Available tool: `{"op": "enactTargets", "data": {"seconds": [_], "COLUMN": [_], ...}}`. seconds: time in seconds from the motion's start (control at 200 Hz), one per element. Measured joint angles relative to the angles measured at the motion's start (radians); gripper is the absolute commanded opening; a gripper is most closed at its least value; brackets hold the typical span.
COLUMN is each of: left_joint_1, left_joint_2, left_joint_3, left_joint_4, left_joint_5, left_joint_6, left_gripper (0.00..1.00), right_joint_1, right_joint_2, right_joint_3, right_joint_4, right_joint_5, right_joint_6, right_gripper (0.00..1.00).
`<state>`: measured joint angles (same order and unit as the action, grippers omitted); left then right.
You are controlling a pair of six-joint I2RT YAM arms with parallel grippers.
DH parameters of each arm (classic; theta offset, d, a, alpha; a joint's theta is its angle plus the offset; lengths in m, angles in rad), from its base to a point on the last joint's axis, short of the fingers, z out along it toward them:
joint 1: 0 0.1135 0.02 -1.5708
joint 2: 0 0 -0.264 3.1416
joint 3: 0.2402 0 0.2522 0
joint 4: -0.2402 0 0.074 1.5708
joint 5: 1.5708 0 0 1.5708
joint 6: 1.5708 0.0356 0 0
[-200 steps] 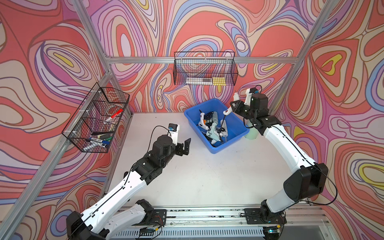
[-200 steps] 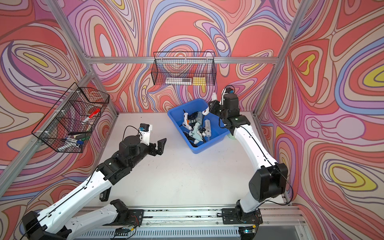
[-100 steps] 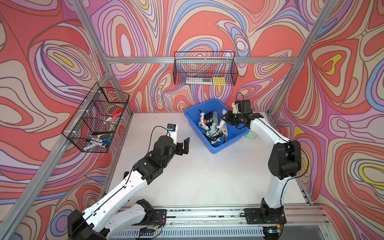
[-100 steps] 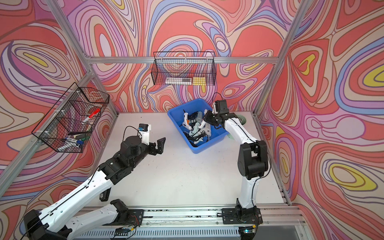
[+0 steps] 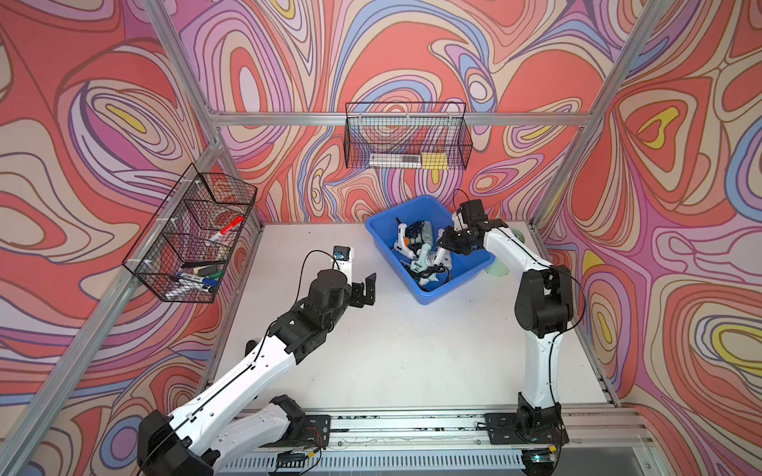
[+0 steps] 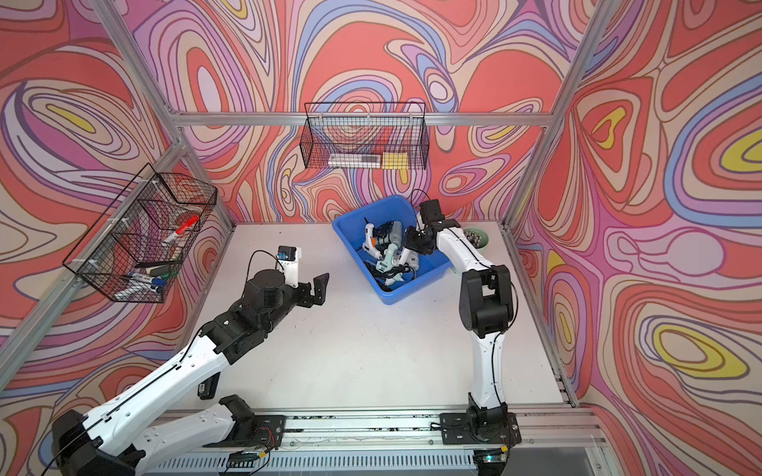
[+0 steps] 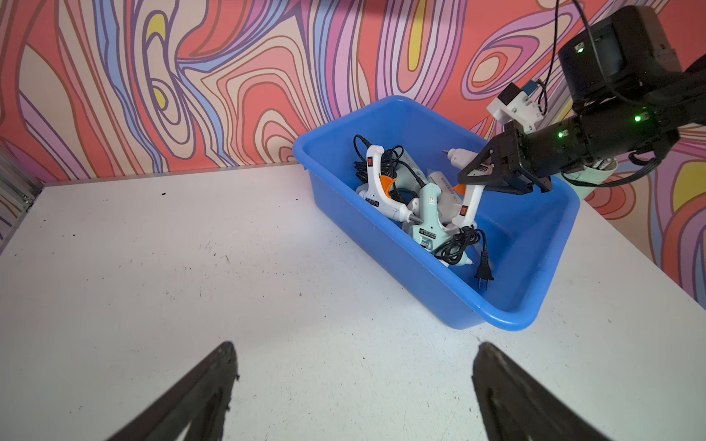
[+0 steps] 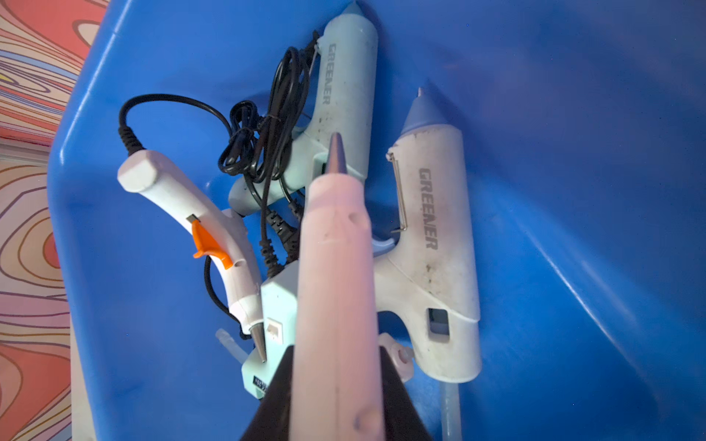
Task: Put the hot melt glue gun into the storage box
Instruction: Place the hot melt adhesive gun in the storage box.
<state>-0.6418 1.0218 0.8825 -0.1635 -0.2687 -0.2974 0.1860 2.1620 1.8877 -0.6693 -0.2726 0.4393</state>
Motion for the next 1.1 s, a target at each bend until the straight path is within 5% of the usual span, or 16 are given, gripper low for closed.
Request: {"op": "enactTargets", "data": {"seconds": [0.361, 0.841, 1.102], "left_joint_1": [0.0, 0.0, 0.0], "left_joint_2": [0.007, 0.007, 0.002], "left_joint_3": [0.0, 0.0, 0.0], "left_joint_4": [0.0, -0.001, -0.009], "left_joint_5": [-0.001, -0.008, -0.052], "left_joint_6": [-0.007, -0.007, -0.003], "left_gripper": [0.99, 0.99, 0.99], "right_joint_1": [-0.002, -0.002, -0.002], "right_joint_2": [0.045, 0.042, -0.085], "right_joint_3": [0.043, 0.004, -0.109], "right_joint_4": [-0.047, -0.049, -0.046], "right_joint_5": [0.067, 0.156, 0.207], "right_joint_6": [-0.005, 0.023, 0.028], "right_gripper": [0.47, 0.57, 0.84]}}
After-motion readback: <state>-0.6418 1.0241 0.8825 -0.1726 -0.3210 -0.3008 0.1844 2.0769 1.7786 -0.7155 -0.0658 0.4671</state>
